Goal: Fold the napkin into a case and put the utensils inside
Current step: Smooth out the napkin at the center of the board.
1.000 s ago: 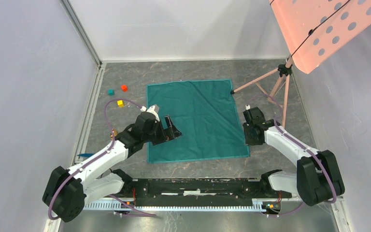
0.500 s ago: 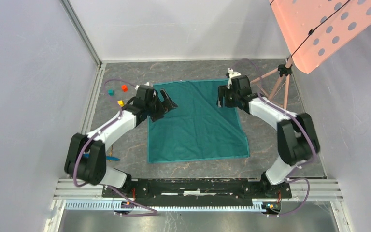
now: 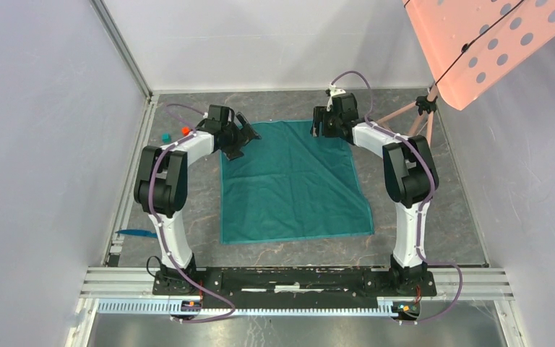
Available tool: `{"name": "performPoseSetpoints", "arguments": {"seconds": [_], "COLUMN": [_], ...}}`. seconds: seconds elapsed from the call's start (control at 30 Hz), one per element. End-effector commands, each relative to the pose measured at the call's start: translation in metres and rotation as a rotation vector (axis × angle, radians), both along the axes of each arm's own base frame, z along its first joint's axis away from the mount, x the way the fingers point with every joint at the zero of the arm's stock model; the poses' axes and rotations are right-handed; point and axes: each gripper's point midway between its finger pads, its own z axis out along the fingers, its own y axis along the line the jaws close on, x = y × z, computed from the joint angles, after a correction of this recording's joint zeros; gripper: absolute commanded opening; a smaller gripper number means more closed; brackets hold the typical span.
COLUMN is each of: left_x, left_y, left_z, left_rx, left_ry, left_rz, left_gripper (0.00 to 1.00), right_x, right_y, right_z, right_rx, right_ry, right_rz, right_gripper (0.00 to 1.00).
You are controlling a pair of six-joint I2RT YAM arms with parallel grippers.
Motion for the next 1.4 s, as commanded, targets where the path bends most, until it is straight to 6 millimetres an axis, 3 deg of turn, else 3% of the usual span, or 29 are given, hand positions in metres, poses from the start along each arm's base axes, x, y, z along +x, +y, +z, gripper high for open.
{"name": "performPoseSetpoints", "arguments": {"seconds": [0.0, 0.27, 0.47, 0.6, 0.73, 0.87, 0.93, 1.0, 1.1, 1.17, 1.27, 1.37], "left_x": [0.012, 0.003, 0.010, 0.018, 0.025, 0.017, -0.003, -0.029, -0.078, -0.111, -0.154, -0.185], "left_y": [0.009, 0.058, 0.078, 0.073, 0.066, 0.057, 0.053, 0.048, 0.038, 0.031, 0.025, 0.025], "left_z": [-0.008, -0.046, -0.047, -0.040, -0.008, 0.056, 0.079, 0.095, 0.105, 0.099, 0.094, 0.101], "left_rx": [-0.011, 0.017, 0.046, 0.037, 0.033, 0.024, 0.020, 0.019, -0.018, -0.079, -0.137, -0.156], "left_ry": [0.011, 0.157, 0.181, 0.168, 0.098, -0.021, -0.059, -0.091, -0.136, -0.140, -0.144, -0.189], "left_rz": [0.029, 0.131, 0.124, 0.075, 0.011, -0.052, -0.080, -0.105, -0.155, -0.194, -0.237, -0.242], "left_gripper": [1.00, 1.00, 1.00, 1.00, 1.00, 1.00, 1.00, 1.00, 1.00, 1.00, 1.00, 1.00], "right_x": [0.027, 0.042, 0.057, 0.071, 0.076, 0.073, 0.050, 0.014, -0.052, -0.092, -0.146, -0.189], "right_y": [0.008, 0.021, 0.029, 0.032, 0.036, 0.041, 0.051, 0.054, 0.068, 0.073, 0.054, 0.009], "right_z": [0.005, -0.024, -0.041, -0.042, -0.016, 0.063, 0.103, 0.119, 0.118, 0.111, 0.101, 0.090], "right_rx": [0.026, 0.081, 0.108, 0.092, 0.031, -0.063, -0.094, -0.118, -0.064, -0.046, -0.093, -0.156], "right_ry": [-0.061, -0.043, -0.043, -0.065, -0.095, -0.161, -0.190, -0.174, -0.094, -0.016, 0.058, 0.092], "right_rz": [0.031, 0.036, 0.036, 0.051, 0.091, 0.093, 0.116, 0.116, 0.183, 0.231, 0.216, 0.096], "right_gripper": [0.75, 0.75, 0.74, 0.75, 0.75, 0.78, 0.80, 0.81, 0.81, 0.82, 0.82, 0.80]}}
